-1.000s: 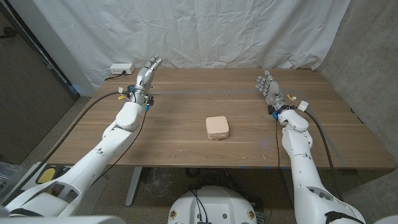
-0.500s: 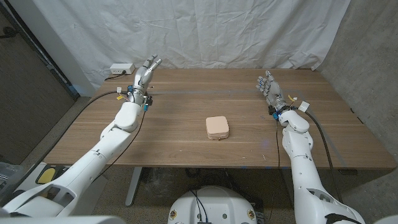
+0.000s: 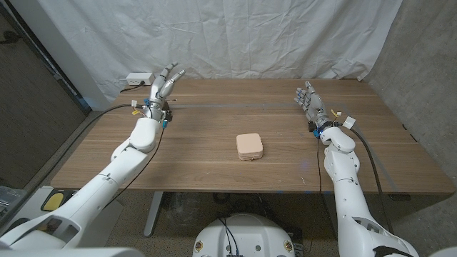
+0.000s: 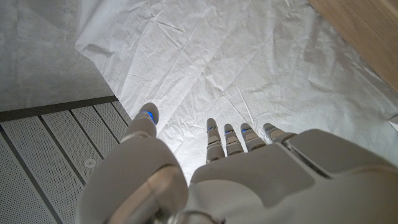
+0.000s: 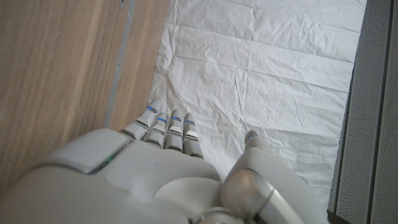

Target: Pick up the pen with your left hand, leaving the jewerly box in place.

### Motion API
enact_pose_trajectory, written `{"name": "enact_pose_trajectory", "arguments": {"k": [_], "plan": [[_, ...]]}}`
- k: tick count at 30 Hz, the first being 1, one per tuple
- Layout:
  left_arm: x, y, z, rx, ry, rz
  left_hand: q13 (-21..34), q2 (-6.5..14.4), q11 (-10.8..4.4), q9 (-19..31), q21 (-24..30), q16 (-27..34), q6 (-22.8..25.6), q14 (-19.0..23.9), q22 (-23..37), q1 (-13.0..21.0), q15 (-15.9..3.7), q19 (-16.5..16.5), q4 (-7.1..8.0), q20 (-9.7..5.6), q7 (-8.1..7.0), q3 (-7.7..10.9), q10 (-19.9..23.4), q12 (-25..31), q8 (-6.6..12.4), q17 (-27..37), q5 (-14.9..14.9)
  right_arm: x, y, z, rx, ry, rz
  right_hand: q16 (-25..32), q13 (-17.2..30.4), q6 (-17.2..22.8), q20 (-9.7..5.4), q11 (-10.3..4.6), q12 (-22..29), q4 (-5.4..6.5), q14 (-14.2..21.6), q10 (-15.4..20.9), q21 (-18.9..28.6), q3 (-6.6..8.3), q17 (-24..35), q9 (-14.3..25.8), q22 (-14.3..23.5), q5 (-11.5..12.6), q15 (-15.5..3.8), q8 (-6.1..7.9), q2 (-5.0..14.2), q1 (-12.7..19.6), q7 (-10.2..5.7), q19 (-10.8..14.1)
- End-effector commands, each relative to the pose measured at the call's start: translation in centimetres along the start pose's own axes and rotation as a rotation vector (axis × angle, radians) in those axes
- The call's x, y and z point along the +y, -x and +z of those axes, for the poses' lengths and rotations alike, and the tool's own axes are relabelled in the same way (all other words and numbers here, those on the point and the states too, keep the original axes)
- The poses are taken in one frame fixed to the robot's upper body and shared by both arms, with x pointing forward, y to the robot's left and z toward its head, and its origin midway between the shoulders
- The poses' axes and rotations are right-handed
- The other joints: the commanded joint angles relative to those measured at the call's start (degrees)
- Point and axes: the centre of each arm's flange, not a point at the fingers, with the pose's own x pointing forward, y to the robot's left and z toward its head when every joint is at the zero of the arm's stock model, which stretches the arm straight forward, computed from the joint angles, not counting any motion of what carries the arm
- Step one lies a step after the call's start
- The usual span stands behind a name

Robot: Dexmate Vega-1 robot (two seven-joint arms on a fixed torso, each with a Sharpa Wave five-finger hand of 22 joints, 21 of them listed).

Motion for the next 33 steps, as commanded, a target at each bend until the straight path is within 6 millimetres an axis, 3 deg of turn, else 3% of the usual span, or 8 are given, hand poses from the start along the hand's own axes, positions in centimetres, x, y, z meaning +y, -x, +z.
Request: {"name": "enact_pose_trajectory", "arguments": {"k": [1, 11, 15, 18, 20, 22, 24, 33], "plan": [[0.8, 0.4, 0.3, 0.004, -0.067, 0.028, 0.15, -0.16, 0.33, 0.21, 0.42, 0.07, 1.00, 0.46, 0.10, 1.86, 0.12, 0.41, -0.91, 0.30, -0.20, 0.31, -0.10, -0.11, 0.66, 0.09, 0.35, 0.3, -0.2, -0.1, 0.005, 0.003, 0.005, 0.32, 0.16, 0.28, -0.57, 0.21, 0.09, -0.19, 0.65, 0.61, -0.10, 0.12, 0.19, 0.33, 0.23, -0.08, 0.15, 0.00, 0.30, 0.11, -0.10, 0.61], [1.4, 0.4, 0.6, 0.006, -0.115, 0.035, 0.18, -0.52, 0.26, 0.28, 0.53, -0.17, 1.35, 0.23, 0.08, 5.35, 0.15, 0.99, -2.15, 0.63, -0.93, 0.65, -0.18, -0.26, 0.54, 0.07, 0.58, 0.6, -0.5, -0.2, 0.007, 0.001, 0.009, 0.29, 0.17, 0.22, -0.50, 0.40, 0.04, -0.22, 0.67, 0.58, -0.32, 0.07, 0.21, 0.34, 0.24, -0.11, 0.21, -0.06, 0.34, 0.07, -0.06, 0.64], [1.7, 0.4, 0.8, 0.009, -0.141, 0.038, 0.17, -0.97, -0.97, 0.35, 0.47, -0.43, 2.13, -0.38, 0.04, 8.89, -1.11, 1.29, -2.63, -1.32, -1.05, 0.80, 0.39, -0.19, 0.57, -0.08, 0.67, 0.6, -0.6, -0.2, 0.005, 0.002, 0.008, 0.27, 0.17, 0.21, -0.47, 0.44, 0.05, -0.23, 0.66, 0.63, -0.39, 0.05, 0.21, 0.34, 0.24, -0.12, 0.26, -0.07, 0.34, 0.05, -0.09, 0.64], [1.7, 0.4, 1.0, 0.023, -0.189, 0.037, 0.16, -1.05, -0.98, 0.36, 0.59, -0.45, 2.33, -0.42, 0.02, 9.57, -1.18, 1.69, -2.67, -1.36, -1.23, 0.82, 0.35, -0.24, 0.59, -0.11, 0.68, 0.5, -0.7, -0.2, 0.005, 0.001, 0.006, 0.27, 0.18, 0.25, -0.49, 0.41, 0.05, -0.23, 0.67, 0.63, -0.44, 0.03, 0.22, 0.34, 0.25, -0.13, 0.34, -0.06, 0.36, 0.04, -0.08, 0.69], [1.7, 0.4, 1.0, 0.028, -0.197, 0.039, 0.16, -1.42, -1.00, 0.41, 0.77, -0.50, 2.73, -0.49, 0.03, 12.87, -0.62, 2.74, -2.65, 1.96, -2.08, 0.80, 0.17, -0.43, 0.43, -0.19, 0.63, 0.5, -0.7, -0.2, 0.006, 0.000, 0.006, 0.27, 0.18, 0.27, -0.46, 0.35, 0.04, -0.24, 0.68, 0.64, -0.48, 0.02, 0.22, 0.34, 0.25, -0.14, 0.26, -0.06, 0.37, 0.02, -0.05, 0.70], [1.8, 0.3, 1.2, 0.028, -0.212, 0.037, 0.20, -1.72, -0.66, 0.46, 0.96, -0.39, 3.08, -0.07, 0.12, 15.53, 1.76, 3.72, -2.45, 4.51, -2.71, 0.61, -0.87, -0.84, 0.22, -0.16, 0.49, 0.5, -0.7, -0.3, 0.007, -0.001, 0.006, 0.27, 0.18, 0.23, -0.48, 0.33, 0.04, -0.24, 0.72, 0.65, -0.54, 0.00, 0.23, 0.34, 0.25, -0.15, 0.26, -0.09, 0.38, 0.01, -0.13, 0.73], [1.8, 0.3, 1.3, 0.025, -0.236, 0.046, 0.24, -1.70, -0.78, 0.50, 0.90, -0.53, 4.67, -0.44, 0.17, 16.78, 2.60, 3.81, -2.29, 5.04, -3.17, 0.50, -1.60, -1.04, 0.65, -0.14, 0.35, 0.5, -0.7, -0.3, 0.007, -0.002, 0.006, 0.26, 0.18, 0.21, -0.46, 0.33, 0.04, -0.25, 0.70, 0.65, -0.55, 0.00, 0.23, 0.34, 0.25, -0.15, 0.29, -0.10, 0.38, 0.00, -0.13, 0.73], [2.3, 0.4, 1.7, 0.028, -0.272, 0.055, 0.35, -1.27, -0.45, 0.55, 0.25, -1.02, 10.97, -3.76, 0.34, 20.62, 2.47, 2.15, -1.53, 5.52, -2.90, -0.37, -7.62, -2.04, 2.02, -0.08, -0.32, 0.6, -0.8, -0.5, 0.007, -0.003, 0.005, 0.24, 0.19, 0.22, -0.42, 0.31, 0.02, -0.28, 0.69, 0.66, -0.73, -0.03, 0.24, 0.35, 0.26, -0.18, 0.31, -0.11, 0.41, -0.01, -0.15, 0.71]]}}
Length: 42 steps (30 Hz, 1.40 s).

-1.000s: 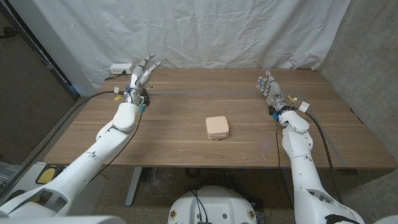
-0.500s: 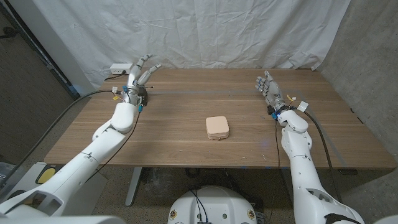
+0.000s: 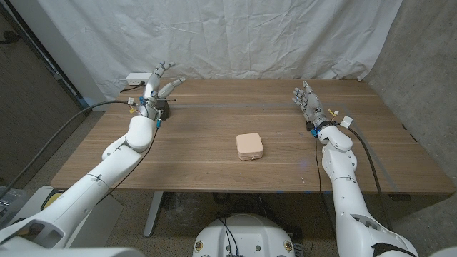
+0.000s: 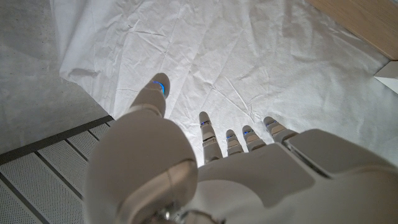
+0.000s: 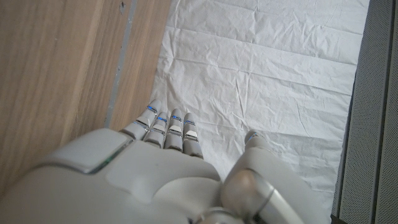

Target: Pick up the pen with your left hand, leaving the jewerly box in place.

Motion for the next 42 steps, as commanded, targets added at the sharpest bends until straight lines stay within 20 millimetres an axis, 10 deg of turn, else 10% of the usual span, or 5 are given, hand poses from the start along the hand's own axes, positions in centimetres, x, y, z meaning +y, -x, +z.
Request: {"name": "enact_pose_trajectory", "arguments": {"k": [1, 13, 42], "plan": [[0.7, 0.1, 0.6, 0.003, -0.066, 0.014, 0.08, 0.32, -0.27, 0.29, -0.44, -0.25, 3.19, -1.81, 0.20, 1.78, -0.03, -1.41, 0.51, -0.05, 0.45, -0.52, -2.68, -0.21, 0.85, 0.08, -0.47, 0.0, -0.1, -0.2, 0.000, -0.003, -0.003, 0.23, 0.19, 0.20, -0.63, 0.00, 0.02, -0.29, 0.37, 0.35, -0.12, -0.04, 0.24, 0.06, 0.26, -0.18, -0.02, -0.12, 0.41, -0.02, -0.15, 0.31], [1.9, 0.4, 0.9, 0.009, -0.136, 0.023, 0.09, 1.30, -1.22, 0.40, -0.38, 0.02, 11.30, -3.36, 0.32, 4.26, -1.44, -2.52, 0.90, -0.21, 0.36, -1.30, -4.39, 0.41, 3.12, 0.17, -1.14, 0.3, -0.1, -0.2, -0.002, -0.004, -0.002, 0.19, 0.21, 0.17, -0.61, 0.21, 0.01, -0.33, 0.34, 0.40, -0.42, -0.12, 0.26, 0.07, 0.28, -0.23, 0.07, -0.16, 0.45, -0.09, -0.20, 0.37], [3.4, -0.4, 2.6, -0.028, -0.511, 0.078, -0.07, 1.87, 0.55, 0.48, 0.20, 0.75, 13.01, -1.43, 0.32, 6.33, -0.76, -1.60, 1.29, -0.96, 1.60, -2.54, -1.81, 1.54, 2.82, 0.11, -1.90, 1.0, -0.2, -0.3, -0.002, -0.007, 0.001, 0.12, 0.24, 0.11, -0.50, 0.29, -0.06, -0.46, 0.32, 0.36, -1.00, -0.27, 0.27, 0.08, 0.30, -0.29, 0.11, -0.21, 0.51, -0.16, -0.34, 0.50]]}}
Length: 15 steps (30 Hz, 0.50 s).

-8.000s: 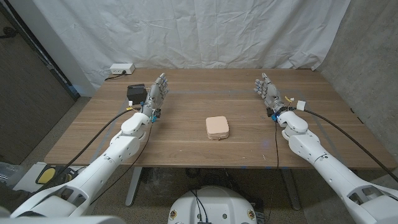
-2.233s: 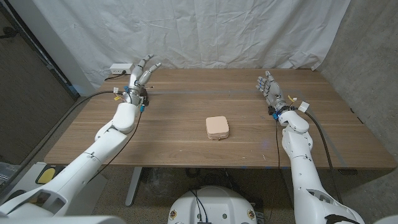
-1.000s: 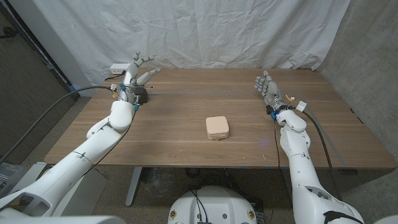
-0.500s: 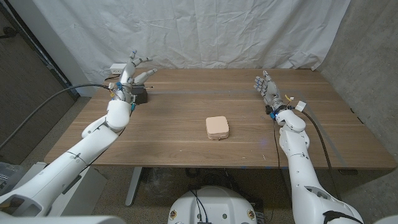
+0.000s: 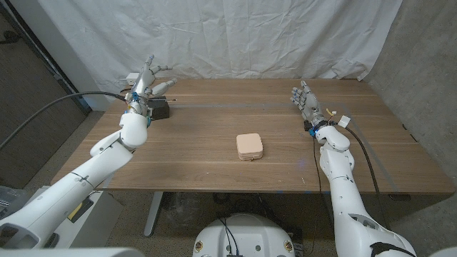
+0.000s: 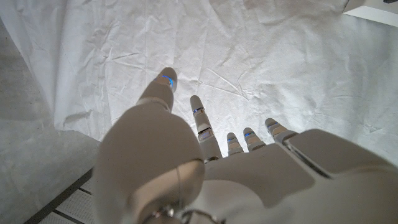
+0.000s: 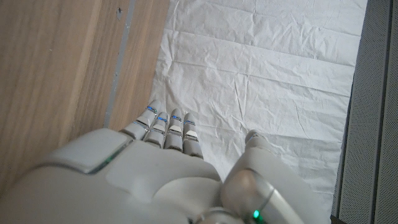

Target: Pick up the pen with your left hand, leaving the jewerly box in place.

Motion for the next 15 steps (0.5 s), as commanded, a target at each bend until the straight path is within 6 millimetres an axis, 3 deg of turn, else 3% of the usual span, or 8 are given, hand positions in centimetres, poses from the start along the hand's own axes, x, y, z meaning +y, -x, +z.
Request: {"name": "enact_pose_trajectory", "arguments": {"k": [1, 15], "plan": [[1.06, -0.77, -0.07, 0.000, -0.254, 0.050, 0.10, -0.05, 0.17, 0.22, 0.44, 0.42, 0.55, 0.68, 0.07, 0.77, -0.16, 0.35, 0.17, -0.38, 0.12, -0.38, 0.62, 0.33, -0.07, 0.10, -0.18, 0.37, 0.05, -0.09, -0.001, -0.001, -0.001, 0.12, 0.24, 0.11, -0.50, 0.25, -0.07, -0.23, 0.32, 0.35, -0.14, -0.03, 0.28, 0.10, 0.30, 0.02, 0.11, -0.21, 0.52, -0.16, -0.36, 0.52], [0.67, -1.69, 0.68, -0.031, -0.369, 0.095, 0.06, 0.08, 0.02, 0.21, 0.43, 0.20, -2.61, 0.80, 0.05, 1.38, -0.29, 0.46, 0.48, -0.43, 0.36, -1.24, 0.45, 0.10, -1.97, 0.11, -0.36, 0.45, -0.07, 0.10, -0.009, -0.002, 0.002, 0.13, 0.25, 0.14, -0.55, 0.15, -0.04, -0.31, 0.41, 0.49, -0.43, -0.10, 0.28, 0.11, 0.31, 0.00, 0.11, -0.21, 0.57, -0.17, -0.35, 0.65]]}}
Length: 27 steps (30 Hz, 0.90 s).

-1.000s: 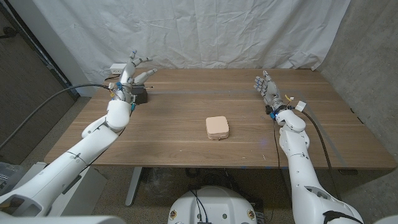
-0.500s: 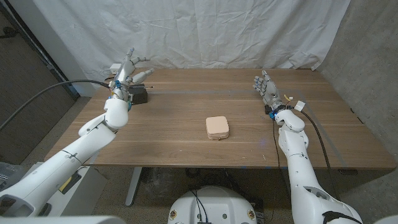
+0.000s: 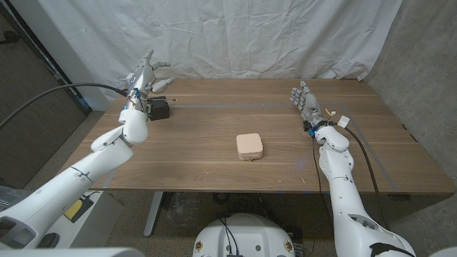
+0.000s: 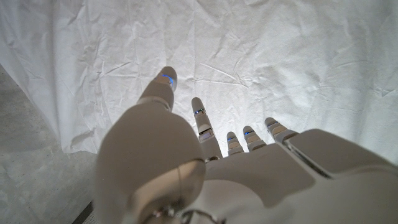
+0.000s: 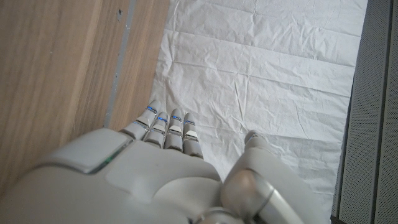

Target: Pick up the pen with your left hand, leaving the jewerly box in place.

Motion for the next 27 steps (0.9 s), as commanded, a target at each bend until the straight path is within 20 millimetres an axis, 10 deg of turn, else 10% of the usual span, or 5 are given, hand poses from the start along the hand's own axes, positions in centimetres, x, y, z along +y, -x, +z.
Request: {"name": "enact_pose_trajectory", "arguments": {"k": [1, 27], "plan": [[-0.05, -0.55, 0.69, -0.032, -0.136, 0.049, 0.06, 0.14, -0.19, 0.22, 0.46, 0.20, -0.10, 0.25, 0.20, 0.95, -0.12, 0.23, 0.03, -0.21, 0.03, -0.35, -0.02, 0.11, -0.30, 0.11, -0.03, 0.10, -0.05, 0.15, -0.007, -0.001, 0.000, 0.12, 0.24, 0.13, -0.51, 0.15, -0.04, -0.31, 0.40, 0.48, -0.45, -0.10, 0.28, 0.11, 0.32, 0.00, 0.11, -0.21, 0.33, 0.07, -0.32, 0.68], [0.36, -0.53, 1.12, -0.042, -0.359, -0.004, 0.06, 0.11, -0.61, 0.31, 0.45, 0.19, 1.69, 0.70, 0.22, 1.75, -0.50, 0.36, 0.16, -0.37, -0.46, -1.16, 0.59, 0.15, -0.16, 0.19, 0.03, 0.01, -0.53, 0.16, 0.000, -0.002, 0.008, 0.08, 0.25, 0.13, -0.48, 0.27, -0.06, -0.40, 0.38, 0.52, -0.91, -0.21, 0.29, 0.12, 0.33, -0.03, 0.13, -0.23, 0.42, 0.01, -0.34, 0.85]]}}
